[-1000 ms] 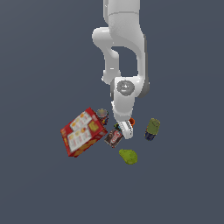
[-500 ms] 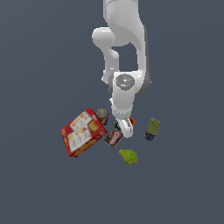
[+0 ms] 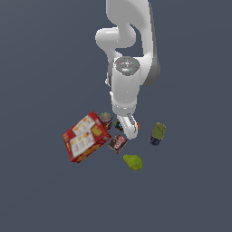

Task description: Pick up a designated object from a clutter of objects.

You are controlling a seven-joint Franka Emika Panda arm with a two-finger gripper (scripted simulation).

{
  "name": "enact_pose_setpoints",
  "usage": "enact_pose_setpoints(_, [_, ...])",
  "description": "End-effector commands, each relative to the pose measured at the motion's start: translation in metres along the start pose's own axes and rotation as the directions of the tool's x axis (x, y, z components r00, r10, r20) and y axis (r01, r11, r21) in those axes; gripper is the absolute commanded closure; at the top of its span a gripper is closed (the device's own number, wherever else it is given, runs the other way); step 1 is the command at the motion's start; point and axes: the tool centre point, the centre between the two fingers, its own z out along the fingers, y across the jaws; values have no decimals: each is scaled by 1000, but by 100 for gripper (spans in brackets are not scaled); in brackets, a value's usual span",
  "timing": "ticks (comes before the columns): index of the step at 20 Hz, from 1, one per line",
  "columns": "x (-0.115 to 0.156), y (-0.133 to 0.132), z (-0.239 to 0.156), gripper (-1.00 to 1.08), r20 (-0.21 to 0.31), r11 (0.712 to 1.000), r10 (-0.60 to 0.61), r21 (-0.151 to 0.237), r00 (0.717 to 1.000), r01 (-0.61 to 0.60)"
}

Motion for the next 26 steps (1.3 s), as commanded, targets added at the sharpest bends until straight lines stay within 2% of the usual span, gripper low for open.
enact_pose_setpoints(1, [7, -5, -25, 108, 0, 1000, 0, 1, 1000, 0])
enact_pose_setpoints(17, [49, -42, -175, 108, 0, 1000, 0, 0, 1000, 0])
enact_pose_setpoints(26, [66, -59, -232, 108, 0, 1000, 0, 0, 1000, 0])
